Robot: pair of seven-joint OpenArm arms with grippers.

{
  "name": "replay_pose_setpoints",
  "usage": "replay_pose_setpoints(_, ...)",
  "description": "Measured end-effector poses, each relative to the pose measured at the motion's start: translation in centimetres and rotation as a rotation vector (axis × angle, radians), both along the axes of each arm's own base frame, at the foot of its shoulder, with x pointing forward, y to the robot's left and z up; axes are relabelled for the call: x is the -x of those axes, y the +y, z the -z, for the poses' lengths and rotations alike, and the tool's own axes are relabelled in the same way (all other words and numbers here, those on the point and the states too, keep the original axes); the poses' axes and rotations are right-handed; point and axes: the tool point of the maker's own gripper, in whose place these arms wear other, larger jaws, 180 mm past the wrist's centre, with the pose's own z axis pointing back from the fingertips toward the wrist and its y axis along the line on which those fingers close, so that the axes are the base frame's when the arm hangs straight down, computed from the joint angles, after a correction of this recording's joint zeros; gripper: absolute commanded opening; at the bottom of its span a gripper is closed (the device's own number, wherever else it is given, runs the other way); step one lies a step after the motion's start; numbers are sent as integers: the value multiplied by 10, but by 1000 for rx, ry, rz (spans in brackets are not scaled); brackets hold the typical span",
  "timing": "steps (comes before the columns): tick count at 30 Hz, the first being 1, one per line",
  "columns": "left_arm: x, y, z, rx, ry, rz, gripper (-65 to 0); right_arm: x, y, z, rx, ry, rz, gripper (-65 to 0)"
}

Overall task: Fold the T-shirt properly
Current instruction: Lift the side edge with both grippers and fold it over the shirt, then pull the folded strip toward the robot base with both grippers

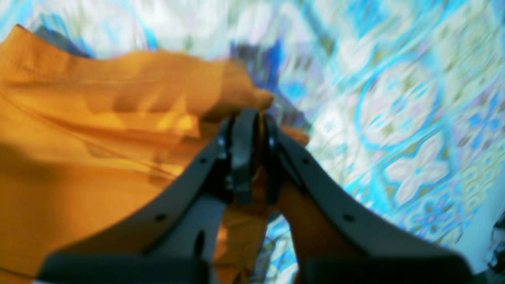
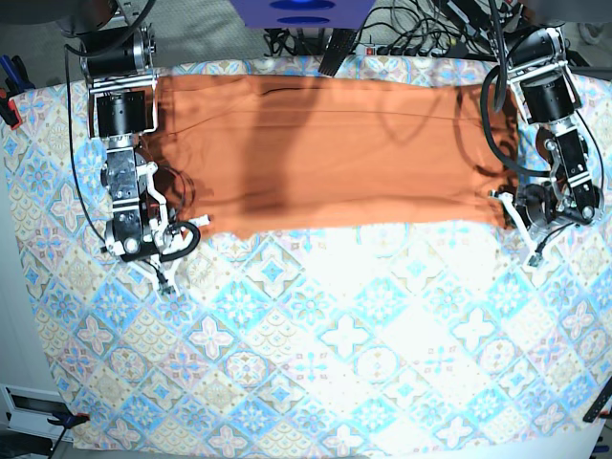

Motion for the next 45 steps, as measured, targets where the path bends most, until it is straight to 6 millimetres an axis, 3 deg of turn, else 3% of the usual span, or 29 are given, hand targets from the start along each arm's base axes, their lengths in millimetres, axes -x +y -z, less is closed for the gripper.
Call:
replay_pose_setpoints(7, 2, 4, -6, -34, -2, 31, -639, 26, -21, -6, -10, -20, 84, -612)
replay_pose_setpoints(14, 6, -4, 0, -50, 25, 85, -639, 44, -16, -13, -2, -16, 72, -612)
replay_pose_setpoints(26, 15, -24, 14, -67, 79, 174, -639, 87, -15, 10, 6, 92, 76, -612)
replay_pose_setpoints(30, 14, -22, 13, -73, 79, 175, -639, 87, -13, -3, 5, 45, 69, -612)
replay_pose_setpoints(35, 15, -1, 5, -115, 81, 165, -639, 94, -26, -8, 11, 43, 113, -612)
replay_pose_setpoints(39, 13, -9, 7, -95, 76, 168, -639, 94, -22, -7, 7, 44, 106, -612)
replay_pose_setpoints(41, 12, -10, 2, -109, 66, 177, -639, 99, -23, -5, 10, 50, 106, -612)
replay_pose_setpoints(45, 2, -19, -34, -202, 11, 260, -639, 103, -21, -12, 13, 33, 99, -612)
